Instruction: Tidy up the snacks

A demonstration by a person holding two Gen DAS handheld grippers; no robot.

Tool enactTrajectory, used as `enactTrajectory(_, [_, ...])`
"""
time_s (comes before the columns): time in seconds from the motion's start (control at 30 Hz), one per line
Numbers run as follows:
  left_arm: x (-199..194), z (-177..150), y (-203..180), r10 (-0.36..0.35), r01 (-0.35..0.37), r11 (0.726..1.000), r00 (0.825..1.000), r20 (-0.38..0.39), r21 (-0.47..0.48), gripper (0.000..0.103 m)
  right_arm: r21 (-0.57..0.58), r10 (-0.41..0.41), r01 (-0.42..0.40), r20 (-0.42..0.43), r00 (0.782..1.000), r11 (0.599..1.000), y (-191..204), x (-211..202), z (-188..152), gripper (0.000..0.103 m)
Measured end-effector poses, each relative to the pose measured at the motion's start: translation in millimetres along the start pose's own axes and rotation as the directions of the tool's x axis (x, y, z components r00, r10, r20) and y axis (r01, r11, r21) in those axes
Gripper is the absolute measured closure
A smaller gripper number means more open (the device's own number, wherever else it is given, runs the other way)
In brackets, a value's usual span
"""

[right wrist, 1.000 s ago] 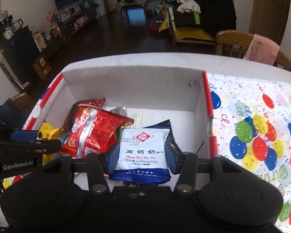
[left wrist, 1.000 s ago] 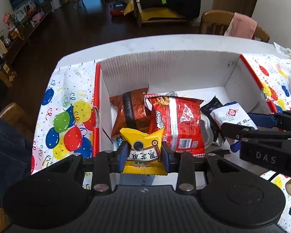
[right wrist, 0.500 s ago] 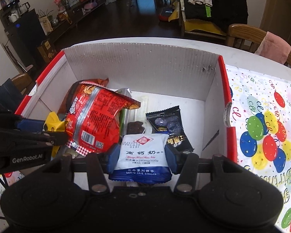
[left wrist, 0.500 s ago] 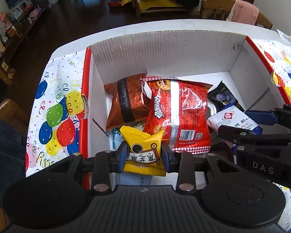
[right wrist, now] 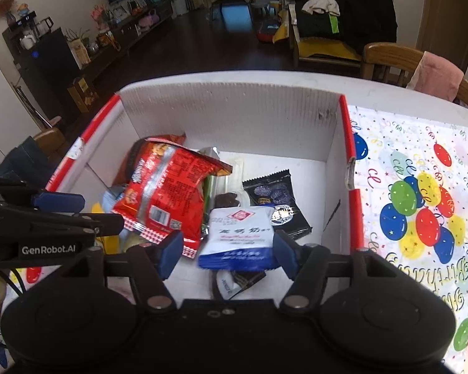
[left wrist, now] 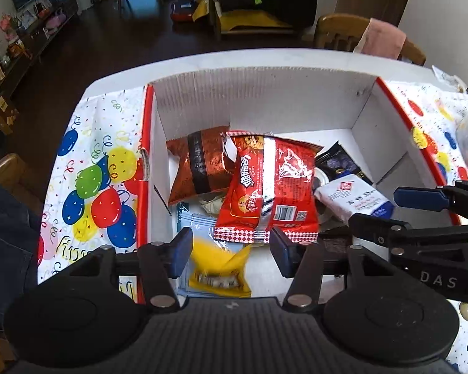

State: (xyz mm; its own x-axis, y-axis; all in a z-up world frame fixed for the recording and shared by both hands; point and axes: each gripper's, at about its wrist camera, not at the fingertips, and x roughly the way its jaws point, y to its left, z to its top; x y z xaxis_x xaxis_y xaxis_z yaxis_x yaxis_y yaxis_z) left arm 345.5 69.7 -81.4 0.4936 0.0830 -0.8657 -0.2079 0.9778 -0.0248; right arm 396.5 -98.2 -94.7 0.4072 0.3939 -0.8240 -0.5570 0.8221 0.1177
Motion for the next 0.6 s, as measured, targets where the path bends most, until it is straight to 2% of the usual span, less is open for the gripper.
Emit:
enactTrajectory(0.17, [-20.7,-7.4,3.4,-0.030,0.030,1.000,0.998,0.046,-0.007,0.039,0.007,0.017,-0.018,0.049,0.999,1.000,4.5,-24.6,-1.9,0.027])
enactTrajectory(0.23, [-29.5,-10.4,5.2,-0.038,0.038,0.999,0.997,0.065,-0.008,0.039,0.010,0.028,-0.028,0.070,0.997,1.000,6.3,-34.2,-3.2,0.023])
enactTrajectory(0.47, [-63.2,-22.5,12.2,-0.059,0.062,0.998,0.989,0.135,-0.018,0.035,0.023,0.047,-0.051,0.150,0.988,0.998,15.1,-67.2,-9.7,0.015])
enactTrajectory(0.6, [-85.7,-31.4,14.4,-0.062,0.064,0.998,0.981,0.184,-0.006,0.028,-0.002,0.065,-0.066,0.195,0.979,0.998,21.9,-86.2,-15.7,0.012])
